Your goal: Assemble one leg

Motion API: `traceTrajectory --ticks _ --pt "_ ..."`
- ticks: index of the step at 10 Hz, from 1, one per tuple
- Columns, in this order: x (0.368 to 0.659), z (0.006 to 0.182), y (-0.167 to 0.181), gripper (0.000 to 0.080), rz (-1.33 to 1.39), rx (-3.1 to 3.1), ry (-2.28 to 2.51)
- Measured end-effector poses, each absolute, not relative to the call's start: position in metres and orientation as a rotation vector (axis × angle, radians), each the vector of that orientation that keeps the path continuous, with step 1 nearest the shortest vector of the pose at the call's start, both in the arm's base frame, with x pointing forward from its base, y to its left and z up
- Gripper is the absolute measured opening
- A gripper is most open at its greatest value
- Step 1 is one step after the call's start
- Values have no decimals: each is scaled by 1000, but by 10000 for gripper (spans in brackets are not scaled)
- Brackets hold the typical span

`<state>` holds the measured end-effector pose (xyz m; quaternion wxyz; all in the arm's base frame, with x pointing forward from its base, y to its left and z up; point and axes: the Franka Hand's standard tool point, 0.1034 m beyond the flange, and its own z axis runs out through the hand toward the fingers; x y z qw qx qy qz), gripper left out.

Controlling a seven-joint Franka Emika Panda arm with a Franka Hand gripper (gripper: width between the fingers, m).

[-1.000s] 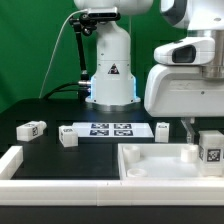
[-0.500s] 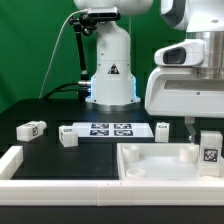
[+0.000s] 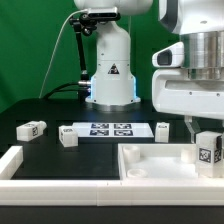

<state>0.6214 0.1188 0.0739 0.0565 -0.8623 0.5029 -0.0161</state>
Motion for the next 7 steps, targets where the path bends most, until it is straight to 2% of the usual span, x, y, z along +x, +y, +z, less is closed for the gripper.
traceTrajectory --ticks 2,7 --pt "622 74 118 292 -18 -2400 1821" --pt "623 74 117 292 41 -2103 2135"
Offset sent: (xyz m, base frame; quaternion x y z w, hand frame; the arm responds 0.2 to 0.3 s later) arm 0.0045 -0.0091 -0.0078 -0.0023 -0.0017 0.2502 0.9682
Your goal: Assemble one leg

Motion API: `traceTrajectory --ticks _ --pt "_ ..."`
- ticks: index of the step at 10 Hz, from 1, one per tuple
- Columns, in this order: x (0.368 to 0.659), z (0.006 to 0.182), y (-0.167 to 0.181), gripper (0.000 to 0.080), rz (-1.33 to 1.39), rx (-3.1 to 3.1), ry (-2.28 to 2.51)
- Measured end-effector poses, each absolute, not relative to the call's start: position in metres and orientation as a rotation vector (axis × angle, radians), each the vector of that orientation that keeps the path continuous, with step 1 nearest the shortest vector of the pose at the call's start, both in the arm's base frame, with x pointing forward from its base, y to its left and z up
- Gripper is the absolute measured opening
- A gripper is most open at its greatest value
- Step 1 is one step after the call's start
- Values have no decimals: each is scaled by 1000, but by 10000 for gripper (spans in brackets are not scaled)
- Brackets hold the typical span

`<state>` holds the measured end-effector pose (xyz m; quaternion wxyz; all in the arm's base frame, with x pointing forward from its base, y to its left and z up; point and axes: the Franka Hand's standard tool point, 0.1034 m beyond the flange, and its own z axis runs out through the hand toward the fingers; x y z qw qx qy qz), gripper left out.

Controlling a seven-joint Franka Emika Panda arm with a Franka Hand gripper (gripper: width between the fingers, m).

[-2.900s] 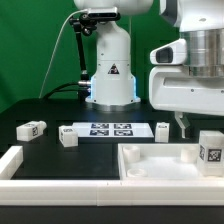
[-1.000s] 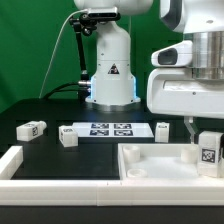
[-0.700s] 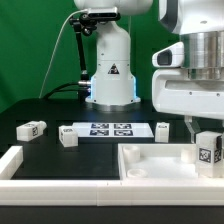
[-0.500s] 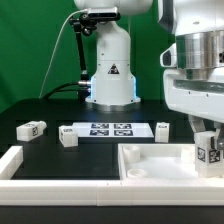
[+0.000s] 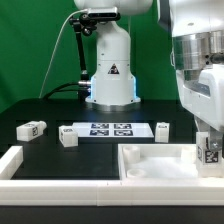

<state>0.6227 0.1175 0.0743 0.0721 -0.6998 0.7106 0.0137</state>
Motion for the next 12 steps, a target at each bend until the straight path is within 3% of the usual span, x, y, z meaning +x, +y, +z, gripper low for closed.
traceTrajectory --ticks 1,3,4,5,12 --pt "623 74 118 292 40 -2119 2119" --pt "622 75 118 536 62 -2259 1986" --pt "621 76 117 613 83 -2316 1935" --pt "622 76 118 642 73 -2426 1793" --pt "620 76 121 649 -20 -2966 803"
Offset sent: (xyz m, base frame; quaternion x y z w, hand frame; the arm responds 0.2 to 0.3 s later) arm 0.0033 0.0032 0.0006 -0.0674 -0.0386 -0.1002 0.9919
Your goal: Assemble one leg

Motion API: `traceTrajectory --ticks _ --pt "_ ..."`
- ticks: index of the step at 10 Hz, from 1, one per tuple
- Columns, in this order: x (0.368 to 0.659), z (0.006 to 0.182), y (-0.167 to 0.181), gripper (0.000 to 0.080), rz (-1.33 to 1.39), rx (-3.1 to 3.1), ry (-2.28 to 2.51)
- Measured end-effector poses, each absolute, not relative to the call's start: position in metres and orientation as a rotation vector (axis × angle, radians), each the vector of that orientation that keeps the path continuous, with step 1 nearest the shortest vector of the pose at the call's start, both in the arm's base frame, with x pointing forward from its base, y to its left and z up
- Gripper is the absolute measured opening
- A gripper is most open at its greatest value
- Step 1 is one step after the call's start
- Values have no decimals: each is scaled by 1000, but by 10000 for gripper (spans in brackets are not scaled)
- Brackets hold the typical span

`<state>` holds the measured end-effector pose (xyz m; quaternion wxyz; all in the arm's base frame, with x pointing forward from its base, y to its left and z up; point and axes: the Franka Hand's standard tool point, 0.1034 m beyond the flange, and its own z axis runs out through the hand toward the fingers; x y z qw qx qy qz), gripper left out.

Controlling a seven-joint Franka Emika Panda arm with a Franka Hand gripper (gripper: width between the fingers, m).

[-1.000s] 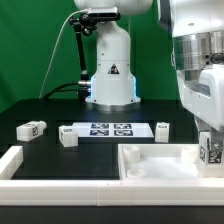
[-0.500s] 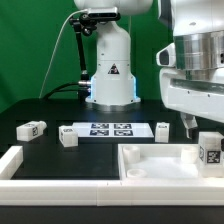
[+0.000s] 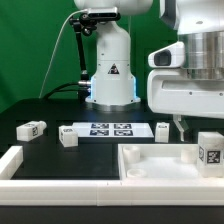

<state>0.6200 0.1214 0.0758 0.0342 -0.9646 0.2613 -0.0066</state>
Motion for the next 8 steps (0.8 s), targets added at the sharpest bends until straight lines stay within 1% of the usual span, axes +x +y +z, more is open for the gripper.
traceTrajectory --ticks 2,3,6,7,8 --pt "619 74 126 649 -71 -3082 480" --pt "618 73 126 649 -70 -3099 391" --pt "622 75 112 649 -74 -3132 -45" --pt "622 75 113 649 -74 -3134 -118" --pt "622 75 113 623 -74 -3135 -94"
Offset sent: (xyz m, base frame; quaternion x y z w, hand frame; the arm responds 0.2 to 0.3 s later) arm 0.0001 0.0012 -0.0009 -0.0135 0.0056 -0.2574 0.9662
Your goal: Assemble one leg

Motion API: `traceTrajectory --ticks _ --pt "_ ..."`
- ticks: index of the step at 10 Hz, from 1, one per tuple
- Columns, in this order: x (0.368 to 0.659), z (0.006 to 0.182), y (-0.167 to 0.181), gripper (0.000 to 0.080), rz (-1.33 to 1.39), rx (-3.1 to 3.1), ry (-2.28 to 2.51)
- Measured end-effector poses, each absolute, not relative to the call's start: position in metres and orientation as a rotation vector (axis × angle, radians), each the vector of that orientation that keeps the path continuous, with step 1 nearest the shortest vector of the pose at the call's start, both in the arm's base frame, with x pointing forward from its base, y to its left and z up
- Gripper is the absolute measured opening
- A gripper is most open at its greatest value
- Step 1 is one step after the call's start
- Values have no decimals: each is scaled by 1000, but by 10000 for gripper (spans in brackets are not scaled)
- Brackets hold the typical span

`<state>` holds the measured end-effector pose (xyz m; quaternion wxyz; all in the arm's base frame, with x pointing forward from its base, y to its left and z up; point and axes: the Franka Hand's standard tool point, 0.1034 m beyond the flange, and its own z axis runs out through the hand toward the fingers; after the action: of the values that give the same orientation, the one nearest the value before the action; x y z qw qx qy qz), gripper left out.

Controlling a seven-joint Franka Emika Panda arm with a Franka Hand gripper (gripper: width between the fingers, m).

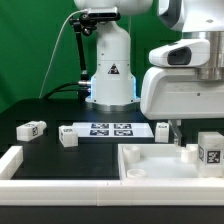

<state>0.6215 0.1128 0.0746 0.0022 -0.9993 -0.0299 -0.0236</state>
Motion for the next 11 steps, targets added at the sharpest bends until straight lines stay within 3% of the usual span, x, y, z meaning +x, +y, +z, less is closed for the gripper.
traceTrajectory --ticks 1,3,11 --pt "622 75 112 623 -74 -3135 -93" --pt "621 75 113 289 -73 -3135 -24" --pt "622 73 114 290 -70 -2810 1187"
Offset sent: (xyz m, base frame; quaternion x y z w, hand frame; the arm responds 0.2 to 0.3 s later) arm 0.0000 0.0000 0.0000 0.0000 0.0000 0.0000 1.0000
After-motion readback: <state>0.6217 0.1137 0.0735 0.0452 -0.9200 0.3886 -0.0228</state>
